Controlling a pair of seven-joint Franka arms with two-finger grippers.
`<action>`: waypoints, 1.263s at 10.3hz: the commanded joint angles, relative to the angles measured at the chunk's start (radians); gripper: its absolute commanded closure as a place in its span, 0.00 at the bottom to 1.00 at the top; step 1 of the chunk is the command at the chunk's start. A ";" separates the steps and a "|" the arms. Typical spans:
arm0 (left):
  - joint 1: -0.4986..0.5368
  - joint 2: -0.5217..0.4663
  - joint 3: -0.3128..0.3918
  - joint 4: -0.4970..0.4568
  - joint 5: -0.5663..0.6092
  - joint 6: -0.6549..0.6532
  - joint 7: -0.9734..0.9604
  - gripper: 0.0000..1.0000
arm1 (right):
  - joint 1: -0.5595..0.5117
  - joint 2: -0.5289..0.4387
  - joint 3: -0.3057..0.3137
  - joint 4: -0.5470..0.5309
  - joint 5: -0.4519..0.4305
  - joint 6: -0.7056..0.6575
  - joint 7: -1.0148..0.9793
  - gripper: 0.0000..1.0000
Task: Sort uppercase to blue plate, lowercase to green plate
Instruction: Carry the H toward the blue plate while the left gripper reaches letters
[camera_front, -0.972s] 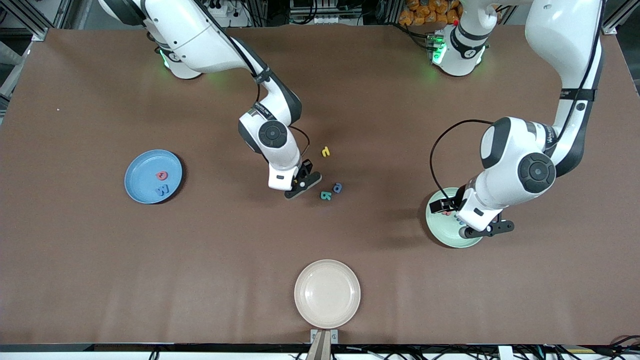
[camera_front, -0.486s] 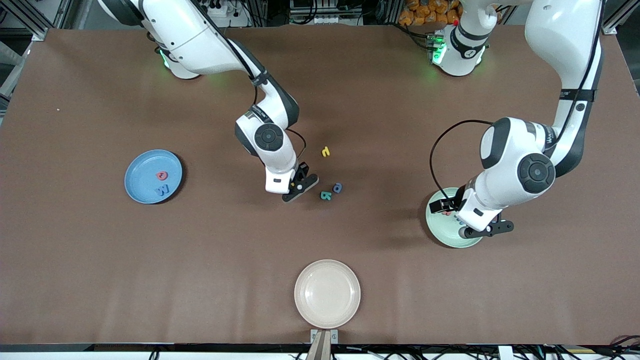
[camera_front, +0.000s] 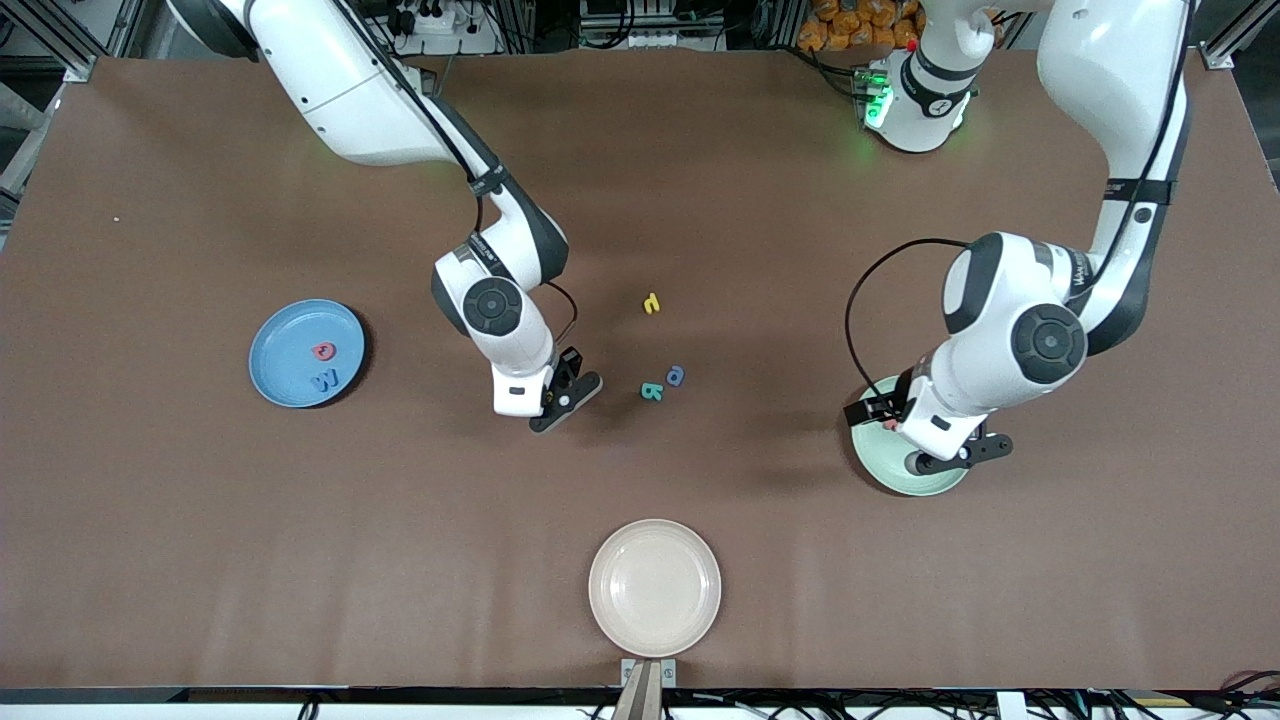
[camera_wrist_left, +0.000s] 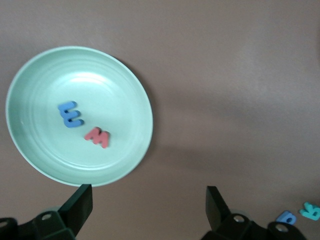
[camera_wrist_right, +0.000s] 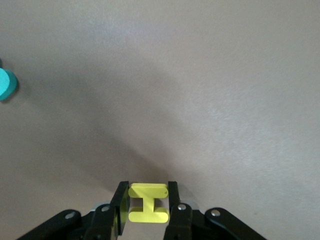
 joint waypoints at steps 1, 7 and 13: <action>-0.063 0.001 0.007 -0.011 0.024 0.005 -0.114 0.00 | -0.009 -0.051 -0.029 -0.009 0.009 -0.071 -0.102 0.71; -0.241 0.044 0.007 -0.011 0.082 0.003 -0.499 0.00 | -0.099 -0.181 -0.130 -0.100 0.011 -0.210 -0.400 0.71; -0.457 0.121 0.013 0.026 0.082 0.013 -0.759 0.00 | -0.263 -0.319 -0.244 -0.256 0.006 -0.290 -0.759 0.71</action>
